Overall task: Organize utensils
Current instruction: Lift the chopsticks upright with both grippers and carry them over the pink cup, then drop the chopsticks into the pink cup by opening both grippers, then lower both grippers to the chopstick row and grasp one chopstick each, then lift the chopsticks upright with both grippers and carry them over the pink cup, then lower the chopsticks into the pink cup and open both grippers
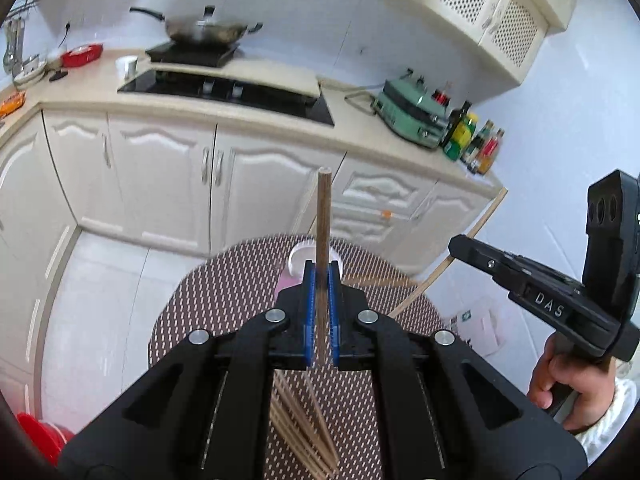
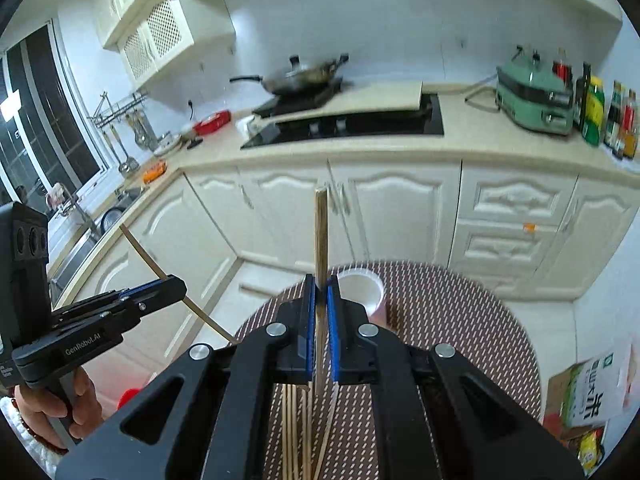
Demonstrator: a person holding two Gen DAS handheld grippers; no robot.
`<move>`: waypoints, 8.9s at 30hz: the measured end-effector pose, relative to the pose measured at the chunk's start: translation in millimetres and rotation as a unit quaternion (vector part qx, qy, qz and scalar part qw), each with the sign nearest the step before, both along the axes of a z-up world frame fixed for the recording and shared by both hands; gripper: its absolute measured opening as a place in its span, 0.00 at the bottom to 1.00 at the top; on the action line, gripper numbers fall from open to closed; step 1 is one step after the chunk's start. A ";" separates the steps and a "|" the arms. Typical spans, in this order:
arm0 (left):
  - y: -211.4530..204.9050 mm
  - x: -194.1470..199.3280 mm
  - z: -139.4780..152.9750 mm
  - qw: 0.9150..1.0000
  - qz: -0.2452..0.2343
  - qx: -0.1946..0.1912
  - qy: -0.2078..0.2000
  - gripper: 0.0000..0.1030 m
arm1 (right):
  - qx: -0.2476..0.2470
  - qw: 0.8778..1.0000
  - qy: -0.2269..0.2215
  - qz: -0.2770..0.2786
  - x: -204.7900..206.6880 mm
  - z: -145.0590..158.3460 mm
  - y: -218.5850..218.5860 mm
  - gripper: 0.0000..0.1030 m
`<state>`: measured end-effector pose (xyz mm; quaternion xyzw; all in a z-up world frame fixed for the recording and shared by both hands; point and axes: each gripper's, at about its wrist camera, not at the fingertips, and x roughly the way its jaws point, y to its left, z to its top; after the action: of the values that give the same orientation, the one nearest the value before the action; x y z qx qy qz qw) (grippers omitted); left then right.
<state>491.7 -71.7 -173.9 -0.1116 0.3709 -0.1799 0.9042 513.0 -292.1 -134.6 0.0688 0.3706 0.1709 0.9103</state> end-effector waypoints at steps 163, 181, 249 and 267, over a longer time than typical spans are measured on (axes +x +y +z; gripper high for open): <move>38.8 5.4 -106.1 0.986 0.060 0.031 0.155 0.05 | 0.011 0.989 0.140 0.052 -6.8 -94.8 31.1 0.05; 9.3 -35.1 -2.3 0.999 0.014 0.020 0.036 0.05 | 0.032 0.999 0.015 0.013 -43.5 -30.4 6.3 0.05; -65.1 70.7 -47.1 0.993 -0.008 0.069 0.091 0.11 | 0.003 0.999 0.039 -0.025 25.6 -48.5 -9.6 0.28; -36.2 -12.1 -26.1 0.997 -0.010 0.055 0.050 0.50 | 0.011 0.999 0.028 -0.020 -42.5 -33.9 7.3 0.28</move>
<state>479.6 -108.0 -200.0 -0.0667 0.4259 -0.1627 0.8875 470.6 -284.8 -168.5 0.0910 0.3929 0.1542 0.9020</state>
